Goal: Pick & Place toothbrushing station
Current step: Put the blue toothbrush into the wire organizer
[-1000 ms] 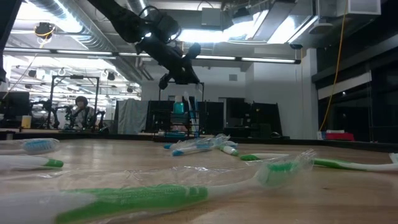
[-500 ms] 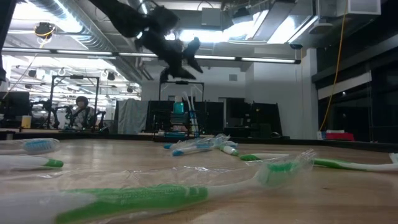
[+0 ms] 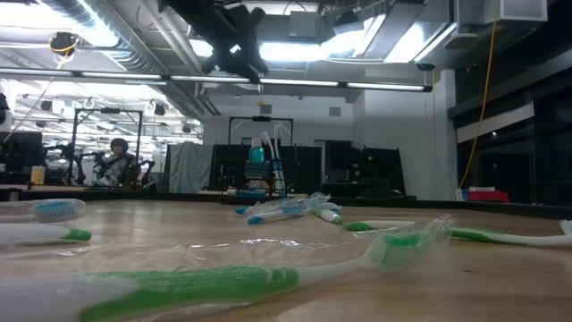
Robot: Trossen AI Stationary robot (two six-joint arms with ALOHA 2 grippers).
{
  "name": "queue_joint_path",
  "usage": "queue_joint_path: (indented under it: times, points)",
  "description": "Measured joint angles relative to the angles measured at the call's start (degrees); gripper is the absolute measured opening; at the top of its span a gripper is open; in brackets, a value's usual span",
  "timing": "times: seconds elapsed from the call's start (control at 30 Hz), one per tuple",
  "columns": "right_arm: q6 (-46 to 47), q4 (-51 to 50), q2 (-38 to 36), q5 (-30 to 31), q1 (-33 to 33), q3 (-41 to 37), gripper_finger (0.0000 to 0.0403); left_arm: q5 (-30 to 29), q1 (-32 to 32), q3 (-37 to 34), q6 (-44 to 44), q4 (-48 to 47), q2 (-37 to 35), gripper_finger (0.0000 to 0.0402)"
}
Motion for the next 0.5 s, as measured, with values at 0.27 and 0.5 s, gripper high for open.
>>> queue_joint_path:
  times: [0.27,0.5]
  points:
    - [-0.7,0.0,0.0,3.6,1.6,0.0,0.012,-6.0,-19.1,-3.9,-10.0,-13.9,4.4,0.0139]
    - [-0.8,0.0,0.0,6.2,4.3,0.0,0.012,-7.7,-26.9,-4.7,-16.9,-1.1,15.2,0.0143]
